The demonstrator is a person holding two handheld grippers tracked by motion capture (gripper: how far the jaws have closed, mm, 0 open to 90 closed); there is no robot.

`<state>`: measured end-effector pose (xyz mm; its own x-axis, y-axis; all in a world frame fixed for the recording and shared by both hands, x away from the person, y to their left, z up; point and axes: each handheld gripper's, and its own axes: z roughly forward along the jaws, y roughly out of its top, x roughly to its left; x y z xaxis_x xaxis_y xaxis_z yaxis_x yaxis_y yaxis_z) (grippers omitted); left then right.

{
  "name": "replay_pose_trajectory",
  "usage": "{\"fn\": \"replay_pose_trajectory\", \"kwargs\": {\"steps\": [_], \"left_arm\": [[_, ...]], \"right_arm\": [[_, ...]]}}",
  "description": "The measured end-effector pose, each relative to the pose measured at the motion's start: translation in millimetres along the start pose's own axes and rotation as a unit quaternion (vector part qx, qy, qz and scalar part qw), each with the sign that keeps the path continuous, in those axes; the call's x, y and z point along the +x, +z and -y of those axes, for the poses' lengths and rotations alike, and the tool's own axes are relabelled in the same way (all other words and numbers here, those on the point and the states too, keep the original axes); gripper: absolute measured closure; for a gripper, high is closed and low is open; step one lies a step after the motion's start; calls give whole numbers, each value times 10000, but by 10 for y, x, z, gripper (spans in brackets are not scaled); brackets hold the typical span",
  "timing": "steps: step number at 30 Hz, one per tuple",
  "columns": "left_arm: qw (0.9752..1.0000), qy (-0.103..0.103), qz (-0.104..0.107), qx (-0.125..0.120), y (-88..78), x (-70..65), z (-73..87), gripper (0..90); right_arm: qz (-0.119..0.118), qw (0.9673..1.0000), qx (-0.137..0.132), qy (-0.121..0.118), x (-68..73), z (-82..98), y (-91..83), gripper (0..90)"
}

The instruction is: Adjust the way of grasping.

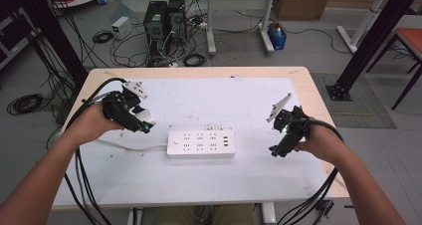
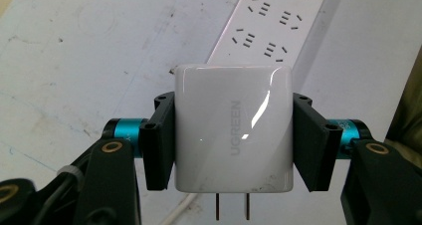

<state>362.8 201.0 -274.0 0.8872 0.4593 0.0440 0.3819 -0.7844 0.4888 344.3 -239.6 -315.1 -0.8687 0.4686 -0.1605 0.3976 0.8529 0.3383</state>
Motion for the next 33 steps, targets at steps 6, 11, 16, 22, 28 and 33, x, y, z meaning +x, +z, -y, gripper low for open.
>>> {"fn": "replay_pose_trajectory", "kwargs": {"steps": [6, 11, 16, 22, 28, 33], "left_arm": [[9995, 321, 19, -19, 12, -130, -128, 425], [9983, 558, 108, -88, 73, -190, -202, 425], [9964, 798, 262, -146, 173, -265, -293, 425], [9934, 1026, 474, -176, 288, -352, -409, 425], [9899, 1225, 649, -312, 337, -415, -507, 425], [9869, 1372, 736, -426, 421, -508, -626, 426]], "right_arm": [[15, 9985, -376, 386, -23, -46, -72, 16], [4, 9981, -538, 309, 49, -95, -90, 16], [-72, 9965, -743, 371, 158, -158, -83, 16], [-290, 9918, -1057, 650, 239, -224, -68, 16], [-535, 9833, -1559, 777, 269, -249, -100, 16], [-963, 9706, -1936, 1056, 297, -274, -98, 16]]}}
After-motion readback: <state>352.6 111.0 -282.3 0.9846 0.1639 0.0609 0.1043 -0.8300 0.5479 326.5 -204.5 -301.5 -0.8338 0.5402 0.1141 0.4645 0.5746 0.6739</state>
